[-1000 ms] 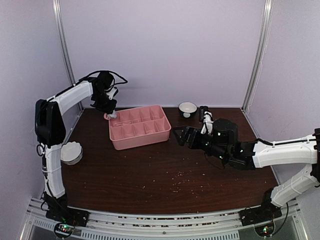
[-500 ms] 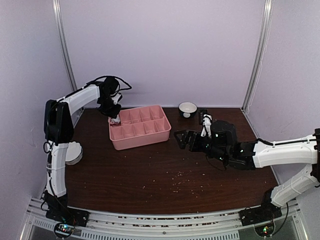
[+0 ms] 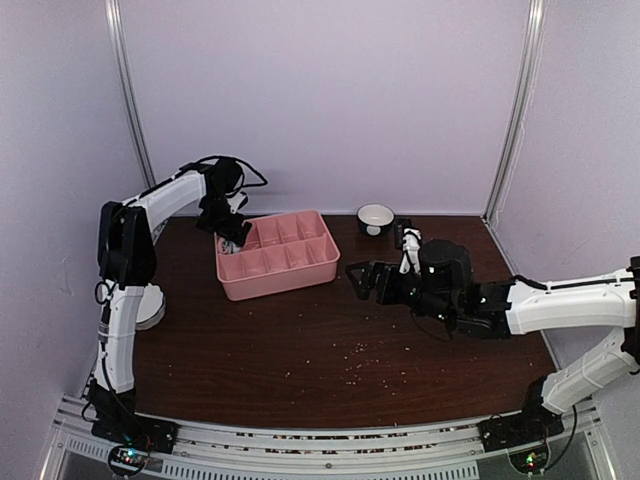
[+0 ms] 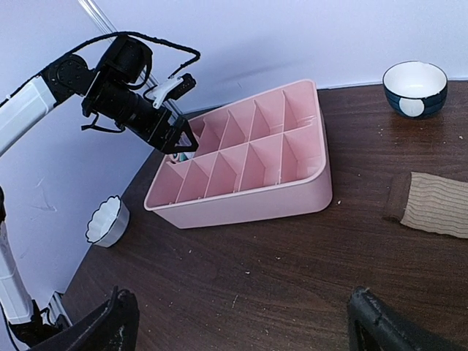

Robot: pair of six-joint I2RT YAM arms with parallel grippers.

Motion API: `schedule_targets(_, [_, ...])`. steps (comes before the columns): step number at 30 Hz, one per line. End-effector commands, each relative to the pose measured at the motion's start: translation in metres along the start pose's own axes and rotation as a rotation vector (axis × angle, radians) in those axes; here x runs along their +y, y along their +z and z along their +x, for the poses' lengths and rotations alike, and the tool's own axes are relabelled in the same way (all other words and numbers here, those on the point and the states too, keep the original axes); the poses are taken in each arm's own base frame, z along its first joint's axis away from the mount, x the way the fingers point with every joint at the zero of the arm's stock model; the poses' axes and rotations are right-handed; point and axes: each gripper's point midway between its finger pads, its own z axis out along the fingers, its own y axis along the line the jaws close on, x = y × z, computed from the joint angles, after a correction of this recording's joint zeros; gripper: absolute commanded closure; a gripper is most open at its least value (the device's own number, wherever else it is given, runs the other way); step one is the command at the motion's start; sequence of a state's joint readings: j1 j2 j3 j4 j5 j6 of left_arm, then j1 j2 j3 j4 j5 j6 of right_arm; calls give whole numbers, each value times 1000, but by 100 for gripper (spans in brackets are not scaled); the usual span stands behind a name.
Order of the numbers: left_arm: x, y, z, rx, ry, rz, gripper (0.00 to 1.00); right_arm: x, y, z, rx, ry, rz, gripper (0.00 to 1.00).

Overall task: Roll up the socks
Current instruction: Place the sock in the storage box, then move the sock to the center of the board.

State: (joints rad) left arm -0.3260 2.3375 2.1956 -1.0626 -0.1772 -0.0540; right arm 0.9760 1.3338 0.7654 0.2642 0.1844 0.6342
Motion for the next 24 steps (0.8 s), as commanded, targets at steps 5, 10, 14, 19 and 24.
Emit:
schedule_targets(5, [16, -72, -11, -81, 58, -1, 2, -40, 15, -14, 47, -145, 272, 1])
schedule_targets(10, [8, -109, 1, -97, 115, 72, 2, -99, 54, -3, 197, -182, 466, 15])
schedule_targets(14, [-5, -122, 36, -55, 167, 152, 3, -127, 90, 5, 300, -259, 569, 23])
schedule_targets(19, [-9, -134, 76, -39, 230, 170, 6, -156, 124, 21, 388, -258, 622, 30])
schedule_targets(24, [-18, -142, 107, -29, 255, 218, 7, -180, 144, 37, 458, -210, 646, 38])
